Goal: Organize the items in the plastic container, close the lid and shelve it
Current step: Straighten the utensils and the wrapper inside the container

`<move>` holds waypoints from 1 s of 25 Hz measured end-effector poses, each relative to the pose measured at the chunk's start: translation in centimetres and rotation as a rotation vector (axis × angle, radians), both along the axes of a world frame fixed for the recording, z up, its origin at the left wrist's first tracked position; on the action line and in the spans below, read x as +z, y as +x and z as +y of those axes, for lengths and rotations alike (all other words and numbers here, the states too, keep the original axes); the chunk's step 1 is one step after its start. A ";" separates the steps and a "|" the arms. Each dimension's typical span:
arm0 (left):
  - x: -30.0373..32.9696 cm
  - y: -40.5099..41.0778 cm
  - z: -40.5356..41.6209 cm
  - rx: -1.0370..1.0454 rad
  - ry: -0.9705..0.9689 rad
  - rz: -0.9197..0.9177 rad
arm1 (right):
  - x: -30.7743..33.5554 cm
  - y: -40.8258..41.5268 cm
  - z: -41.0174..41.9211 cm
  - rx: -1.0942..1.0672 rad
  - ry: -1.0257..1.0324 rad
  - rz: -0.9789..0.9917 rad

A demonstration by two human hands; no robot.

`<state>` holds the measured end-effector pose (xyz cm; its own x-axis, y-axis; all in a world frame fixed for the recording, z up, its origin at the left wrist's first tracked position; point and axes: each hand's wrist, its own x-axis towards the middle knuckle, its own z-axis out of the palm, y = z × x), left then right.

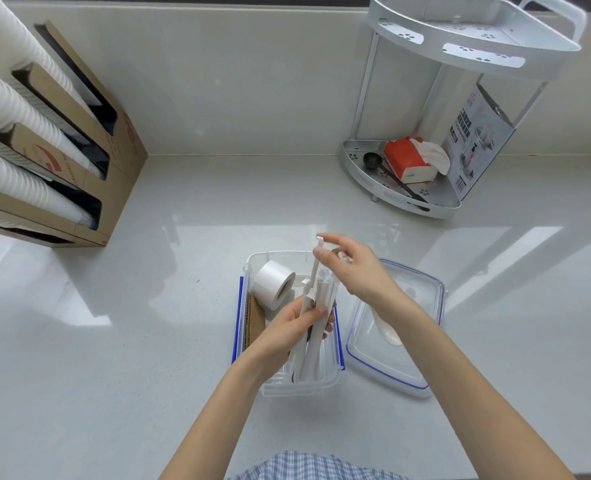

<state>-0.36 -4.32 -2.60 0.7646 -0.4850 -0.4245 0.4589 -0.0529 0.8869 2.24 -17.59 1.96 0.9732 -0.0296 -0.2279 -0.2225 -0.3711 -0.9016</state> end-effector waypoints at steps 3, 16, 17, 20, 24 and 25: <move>-0.2 0.0 0.1 -0.023 0.006 -0.010 | -0.1 0.0 0.6 0.060 -0.005 -0.002; 0.3 -0.1 -0.2 -0.005 -0.018 -0.110 | -1.8 -1.1 0.4 0.210 -0.106 0.056; 0.4 0.0 -0.2 -0.001 -0.040 -0.104 | -2.0 -1.0 0.5 0.162 -0.070 0.072; 0.2 0.0 0.0 0.026 -0.099 -0.065 | -2.6 -0.8 0.5 0.059 -0.012 0.138; -0.8 0.0 0.5 0.079 -0.168 0.028 | -2.0 -1.1 0.3 0.066 0.118 0.179; -0.8 0.0 0.6 0.096 -0.179 0.041 | -1.9 -1.2 0.3 0.069 0.133 0.174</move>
